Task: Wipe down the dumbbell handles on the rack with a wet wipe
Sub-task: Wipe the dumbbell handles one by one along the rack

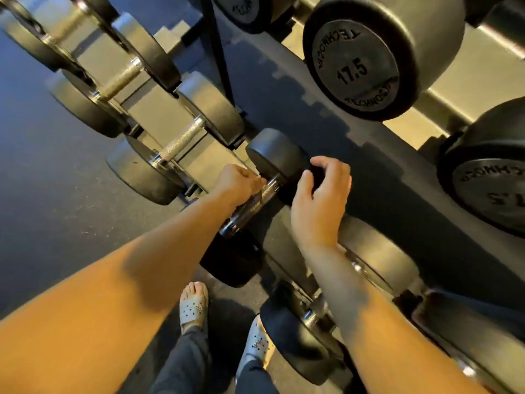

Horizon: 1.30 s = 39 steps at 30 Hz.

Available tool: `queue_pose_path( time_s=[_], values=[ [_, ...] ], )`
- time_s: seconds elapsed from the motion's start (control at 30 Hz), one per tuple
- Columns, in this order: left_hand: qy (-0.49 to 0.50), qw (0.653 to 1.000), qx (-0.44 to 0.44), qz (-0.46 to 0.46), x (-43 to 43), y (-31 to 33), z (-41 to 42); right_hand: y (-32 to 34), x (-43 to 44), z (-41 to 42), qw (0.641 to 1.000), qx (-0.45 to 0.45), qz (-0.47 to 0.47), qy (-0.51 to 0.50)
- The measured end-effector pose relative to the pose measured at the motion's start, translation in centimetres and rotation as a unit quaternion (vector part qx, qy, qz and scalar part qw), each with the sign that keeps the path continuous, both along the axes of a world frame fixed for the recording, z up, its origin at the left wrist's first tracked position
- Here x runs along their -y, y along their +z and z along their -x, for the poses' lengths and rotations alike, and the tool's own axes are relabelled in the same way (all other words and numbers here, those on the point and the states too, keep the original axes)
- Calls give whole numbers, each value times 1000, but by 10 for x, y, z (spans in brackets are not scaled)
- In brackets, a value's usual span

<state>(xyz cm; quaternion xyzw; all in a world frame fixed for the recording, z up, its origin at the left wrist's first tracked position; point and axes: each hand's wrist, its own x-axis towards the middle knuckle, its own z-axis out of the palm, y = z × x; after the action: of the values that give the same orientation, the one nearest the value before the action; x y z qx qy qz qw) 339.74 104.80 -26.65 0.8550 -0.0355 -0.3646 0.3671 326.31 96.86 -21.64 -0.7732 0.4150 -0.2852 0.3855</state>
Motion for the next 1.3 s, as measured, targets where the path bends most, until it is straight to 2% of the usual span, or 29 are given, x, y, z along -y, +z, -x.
queue_pose_path(
  time_s=[0.07,0.17,0.27,0.33,0.37,0.4,0.5,0.6,0.63,0.67,0.7,0.73,0.77,0.8,0.9,0.97,1.0,1.03,1.13,1.17,1.2,1.23,1.27,1.3],
  values=[
    [-72,994,20,-85,-1,0,-4,1,-31,24,999,34,-42,-5],
    [-183,962,98,-176,-6,9,4,-12,-62,42,984,-15,-171,58],
    [-254,928,144,-230,-20,26,16,-27,-68,42,939,-67,-332,58],
    [-309,904,146,-256,-27,36,18,-29,-65,40,916,-77,-392,40],
    [-318,907,126,-247,-29,39,19,-27,-62,38,904,-69,-420,33],
    [-304,924,88,-213,-28,43,21,-25,-59,36,890,-43,-454,22],
    [-197,978,9,-70,-23,50,31,-22,-49,26,825,63,-561,-18],
    [-117,987,-98,51,-21,57,31,-30,-41,16,782,130,-604,-78],
    [-113,988,-87,55,-25,56,28,-33,-39,11,763,155,-616,-117],
    [-136,990,-19,24,-29,54,23,-35,-38,5,736,186,-629,-165],
    [-168,982,87,-31,-36,48,18,-36,-36,-3,705,218,-639,-216],
    [-181,964,181,-77,-45,41,15,-37,-35,-12,676,248,-643,-260],
    [-170,952,237,-93,-54,36,15,-40,-36,-23,662,268,-637,-290],
    [-141,955,247,-88,-62,32,17,-42,-39,-33,671,278,-617,-304],
    [-48,976,192,-89,-71,25,26,-60,-51,-51,805,178,-482,-298],
    [-31,972,207,-104,-68,24,31,-69,-59,-48,844,153,-448,-253],
    [-28,970,215,-109,-67,23,32,-75,-59,-44,843,168,-457,-227],
    [-23,969,217,-112,-66,24,33,-82,-57,-40,823,191,-495,-201],
    [-20,971,208,-117,-68,25,33,-88,-47,-35,689,222,-677,-134],
    [-19,971,206,-118,-68,25,34,-92,-44,-37,660,230,-703,-132],
    [-18,971,208,-115,-68,26,34,-93,-42,-39,647,235,-712,-138],
    [-15,971,210,-109,-67,26,35,-92,-44,-39,651,238,-706,-144],
    [-6,972,211,-103,-67,26,36,-90,-49,-39,688,236,-666,-164],
    [5,972,215,-97,-67,26,37,-87,-55,-38,743,221,-606,-178]
  ],
)
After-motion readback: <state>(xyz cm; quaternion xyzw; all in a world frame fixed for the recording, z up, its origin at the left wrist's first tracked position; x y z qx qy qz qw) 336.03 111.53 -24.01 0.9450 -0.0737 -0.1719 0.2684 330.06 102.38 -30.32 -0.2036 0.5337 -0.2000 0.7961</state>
